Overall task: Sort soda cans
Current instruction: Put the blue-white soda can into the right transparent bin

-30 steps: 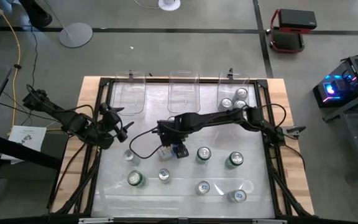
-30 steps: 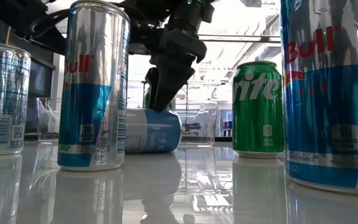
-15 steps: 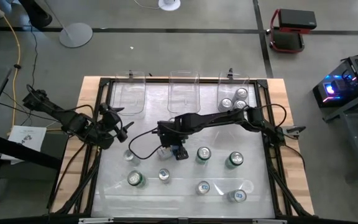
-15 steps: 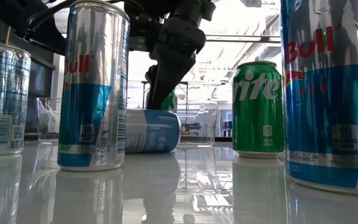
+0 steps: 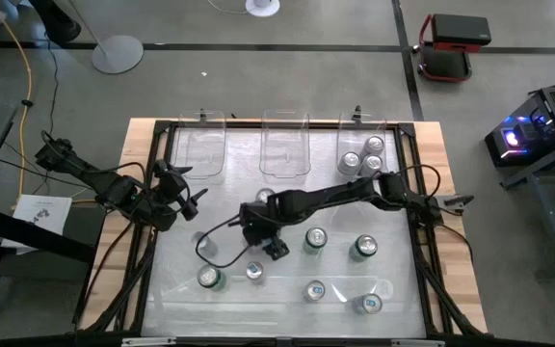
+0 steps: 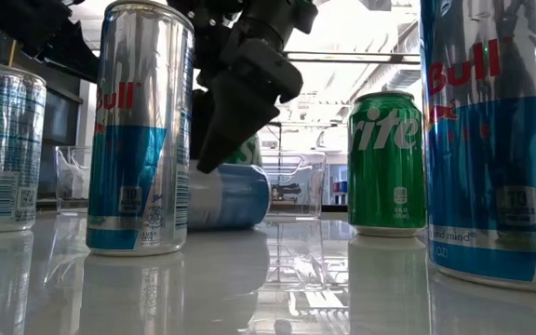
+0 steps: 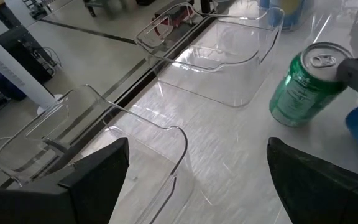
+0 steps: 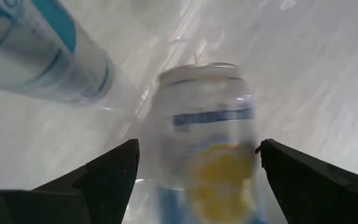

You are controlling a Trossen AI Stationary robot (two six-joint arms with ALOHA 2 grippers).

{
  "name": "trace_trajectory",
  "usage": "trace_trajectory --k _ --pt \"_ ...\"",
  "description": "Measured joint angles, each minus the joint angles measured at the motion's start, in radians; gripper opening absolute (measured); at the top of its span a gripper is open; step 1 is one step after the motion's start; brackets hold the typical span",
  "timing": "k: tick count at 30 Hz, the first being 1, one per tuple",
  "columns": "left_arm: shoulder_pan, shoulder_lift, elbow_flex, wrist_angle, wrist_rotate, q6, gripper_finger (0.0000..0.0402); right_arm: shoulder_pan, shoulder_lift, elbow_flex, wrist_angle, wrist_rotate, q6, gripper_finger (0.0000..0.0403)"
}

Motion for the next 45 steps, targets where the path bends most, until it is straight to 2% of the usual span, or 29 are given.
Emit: trace_trajectory --k 6,11,20,26,28,32,39,45 --pt "0.000 0.000 0.000 0.001 -0.003 0.000 0.0355 -0.025 0.006 0.001 0.002 0.003 -0.057 0.0326" --pt "0.000 0.000 0.000 0.001 -0.003 0.000 0.0355 -0.052 0.049 -0.006 -0.021 -0.048 -0.078 0.0326" --pt "0.000 0.000 0.000 0.009 -0.007 -0.002 0.0355 -0.071 0.098 0.000 -0.016 -0.025 -0.115 0.0324" --pt "0.000 0.000 0.000 0.012 -0.006 -0.017 0.0355 -0.066 0.097 0.000 -0.004 -0.015 -0.138 0.0278" --pt "0.000 0.000 0.000 0.020 -0.006 -0.016 0.0355 -0.060 0.091 -0.002 -0.001 0.012 -0.137 0.0276" --pt "-0.004 0.000 0.000 0.073 0.001 0.042 0.0355 -0.042 0.056 -0.006 -0.002 0.123 -0.108 0.0276" --pt "-0.016 -0.005 0.000 0.274 0.011 0.227 0.0355 -0.040 -0.101 -0.003 0.010 0.135 -0.004 0.0276" --pt "-0.016 -0.004 0.000 0.393 0.013 0.350 0.0355 -0.037 -0.203 -0.003 -0.053 0.150 0.062 0.0276"
